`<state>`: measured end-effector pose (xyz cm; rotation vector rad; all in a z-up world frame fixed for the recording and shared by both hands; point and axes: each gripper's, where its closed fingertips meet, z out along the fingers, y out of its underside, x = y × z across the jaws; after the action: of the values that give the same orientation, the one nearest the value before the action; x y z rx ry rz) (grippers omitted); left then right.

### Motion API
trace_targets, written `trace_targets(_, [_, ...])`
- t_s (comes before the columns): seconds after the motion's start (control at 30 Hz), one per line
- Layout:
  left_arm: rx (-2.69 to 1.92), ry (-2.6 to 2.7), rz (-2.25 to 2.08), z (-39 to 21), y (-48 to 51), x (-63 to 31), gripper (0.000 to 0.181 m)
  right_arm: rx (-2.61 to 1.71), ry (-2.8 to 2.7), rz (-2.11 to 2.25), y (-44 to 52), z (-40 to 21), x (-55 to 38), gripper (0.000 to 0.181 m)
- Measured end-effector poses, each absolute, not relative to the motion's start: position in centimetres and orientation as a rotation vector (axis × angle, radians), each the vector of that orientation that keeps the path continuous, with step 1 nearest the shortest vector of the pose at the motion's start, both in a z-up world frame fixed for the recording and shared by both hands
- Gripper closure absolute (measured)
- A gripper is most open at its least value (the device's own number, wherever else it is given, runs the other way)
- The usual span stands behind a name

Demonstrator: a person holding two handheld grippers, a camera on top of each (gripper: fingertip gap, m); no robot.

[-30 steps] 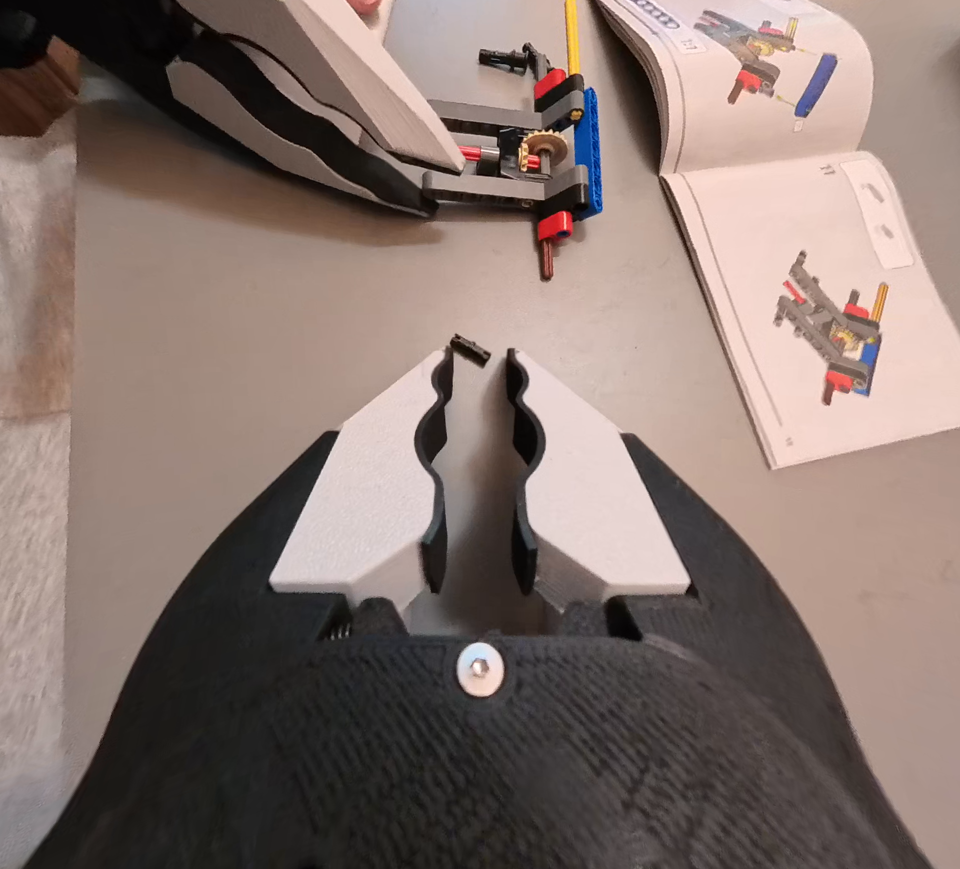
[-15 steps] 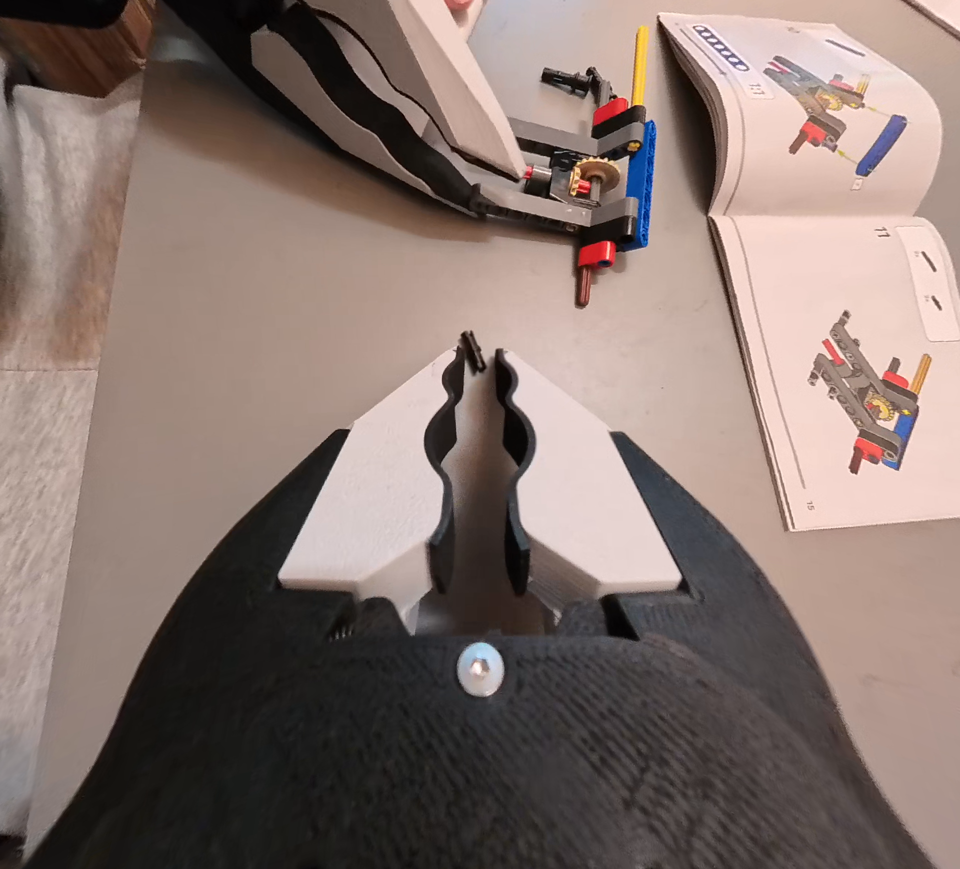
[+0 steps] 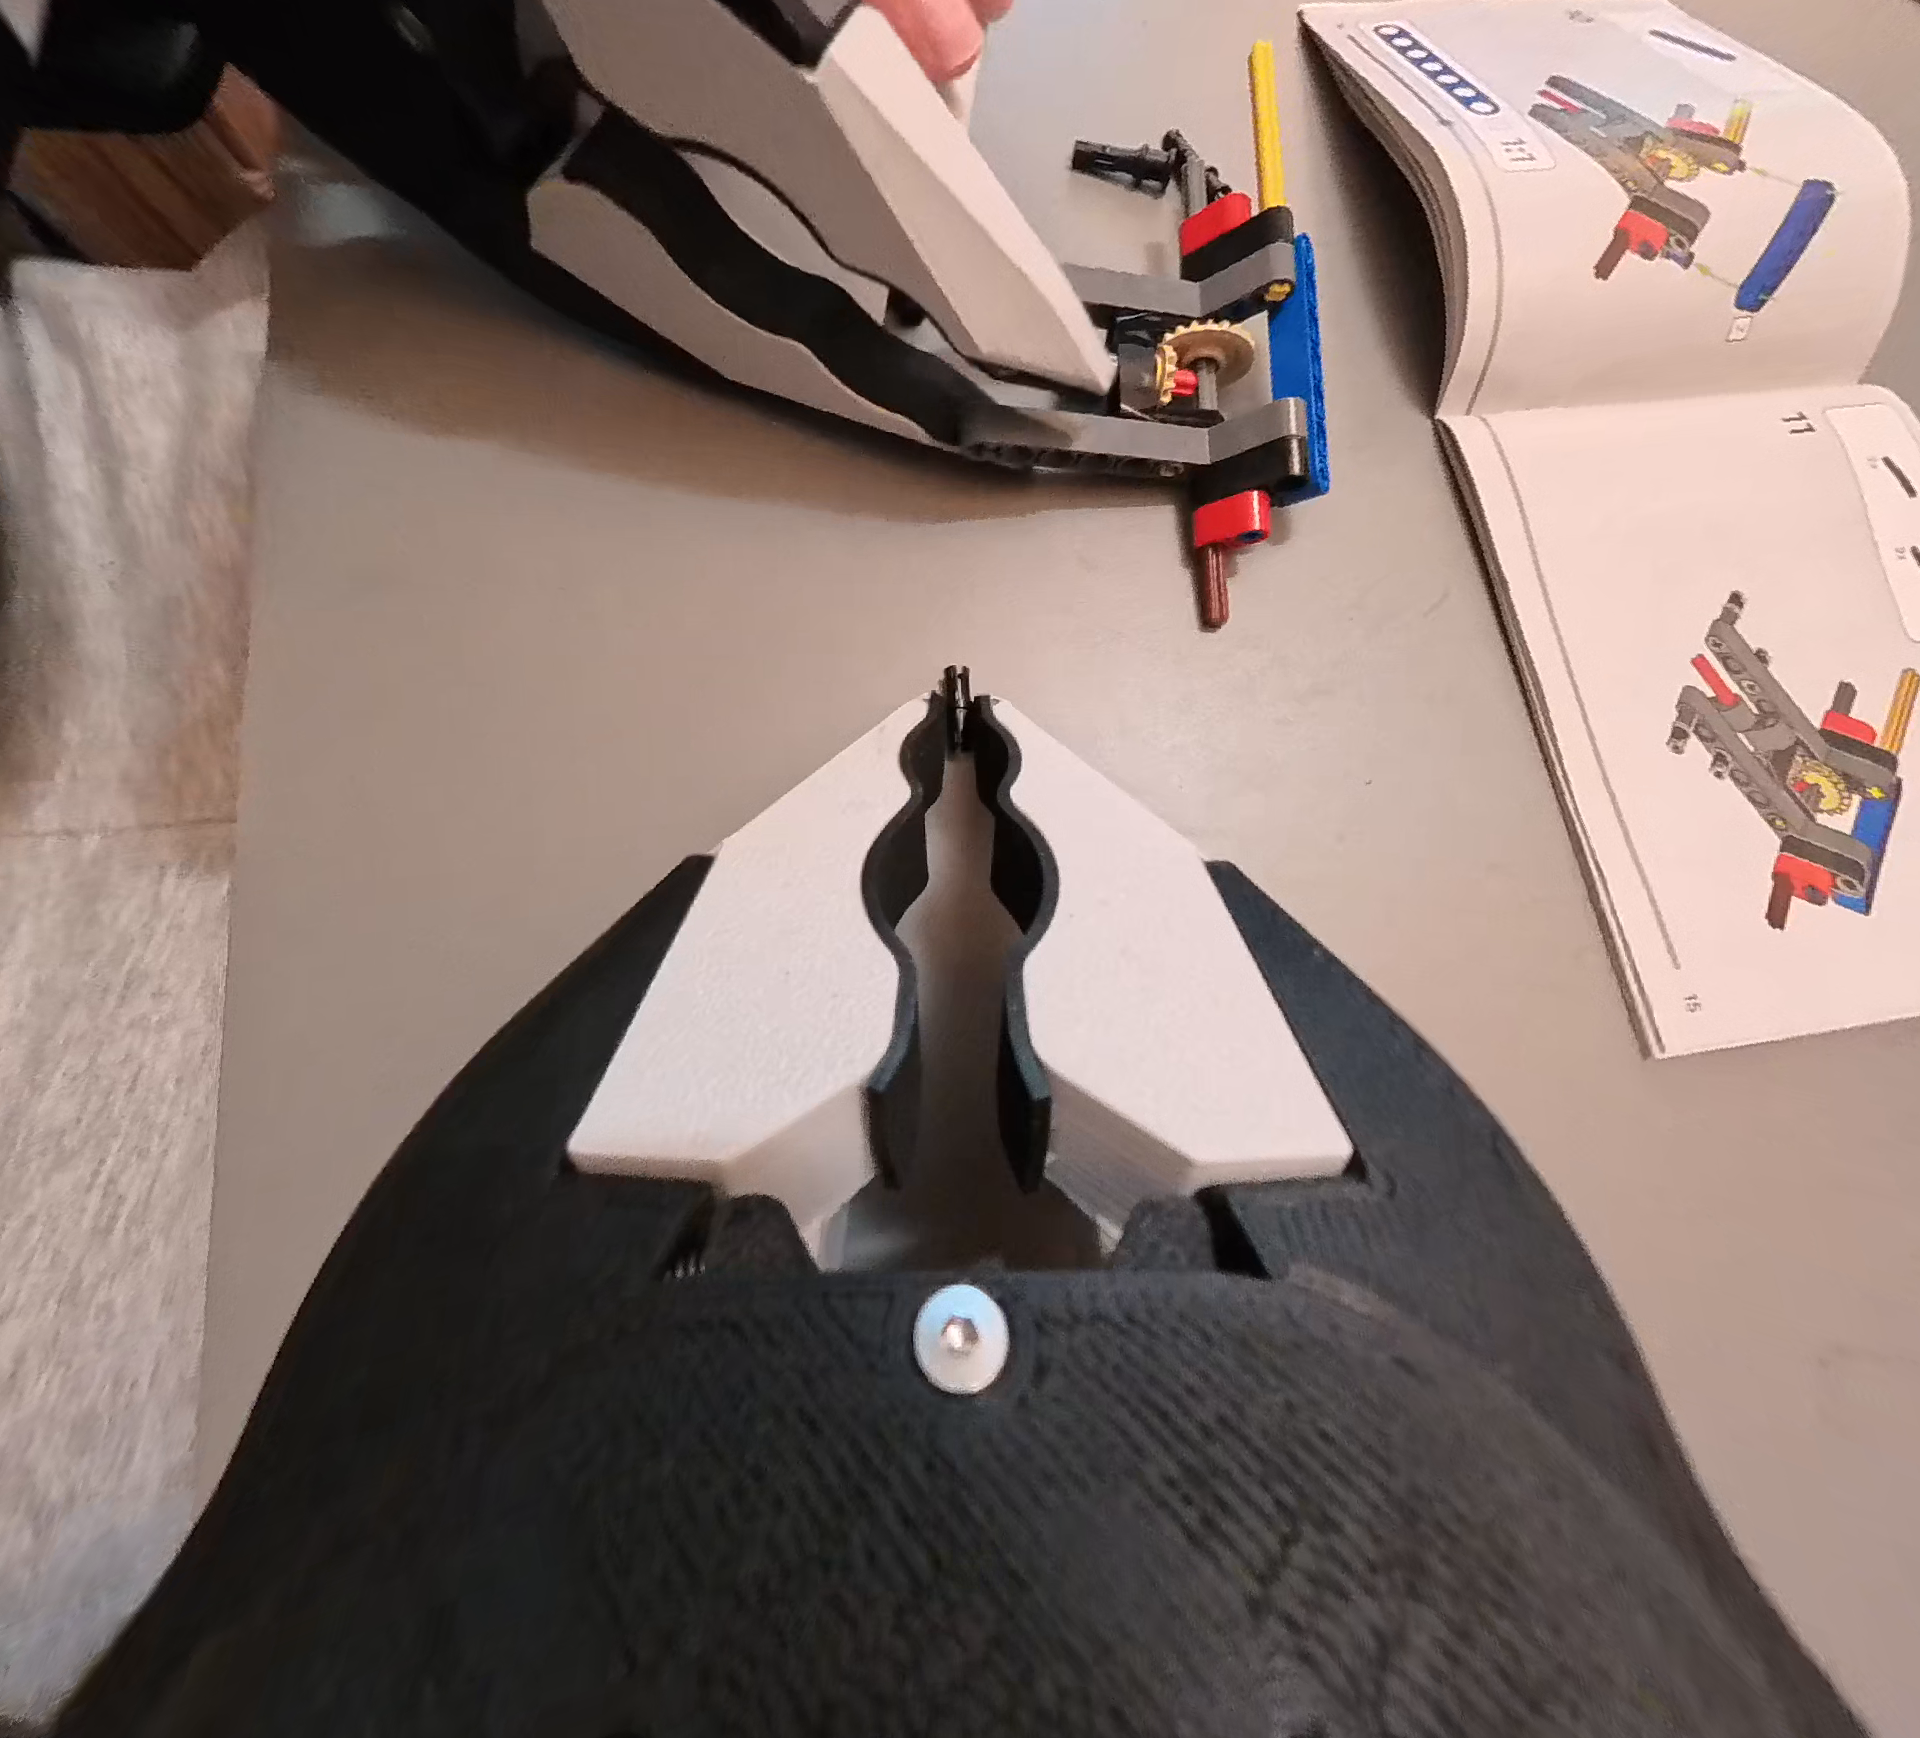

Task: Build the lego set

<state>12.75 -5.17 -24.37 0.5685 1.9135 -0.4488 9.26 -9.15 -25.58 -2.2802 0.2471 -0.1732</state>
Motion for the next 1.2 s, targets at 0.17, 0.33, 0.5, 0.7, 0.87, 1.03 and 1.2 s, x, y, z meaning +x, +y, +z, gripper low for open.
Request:
trace_targets(0.17, [0.506, 1.936, -0.407, -24.4, -5.7, 12.5, 0.162, -2.277, 0.292, -0.196, -9.0, -25.6, 9.4, 0.178])
trace_targets(0.33, [0.388, 1.97, -0.38, -24.6, -6.1, 12.8, 0.168, -2.275, 0.3, -0.18, -9.0, -25.6, 9.4, 0.178])
trace_targets(0.5, [0.369, 1.942, -0.388, -24.7, -6.0, 13.0, 0.174, -2.276, 0.293, -0.195, -9.0, -25.6, 9.4, 0.178])
trace_targets(0.7, [0.379, 1.912, -0.714, -23.0, -5.2, 11.9, 0.176, -2.279, 0.285, -0.223, -9.0, -25.6, 9.5, 0.178])
trace_targets(0.87, [0.49, 1.868, -0.751, -23.3, -3.7, 11.1, 0.176, -2.275, 0.298, -0.196, -8.9, -25.6, 9.5, 0.178])
trace_targets(1.03, [0.585, 1.811, -0.614, -24.1, -2.9, 10.8, 0.174, -2.275, 0.301, -0.189, -8.9, -25.6, 9.5, 0.178])
trace_targets(1.2, [0.551, 1.782, -0.581, -23.7, -3.2, 10.9, 0.176, -2.276, 0.297, -0.2, -9.0, -25.6, 9.5, 0.178])
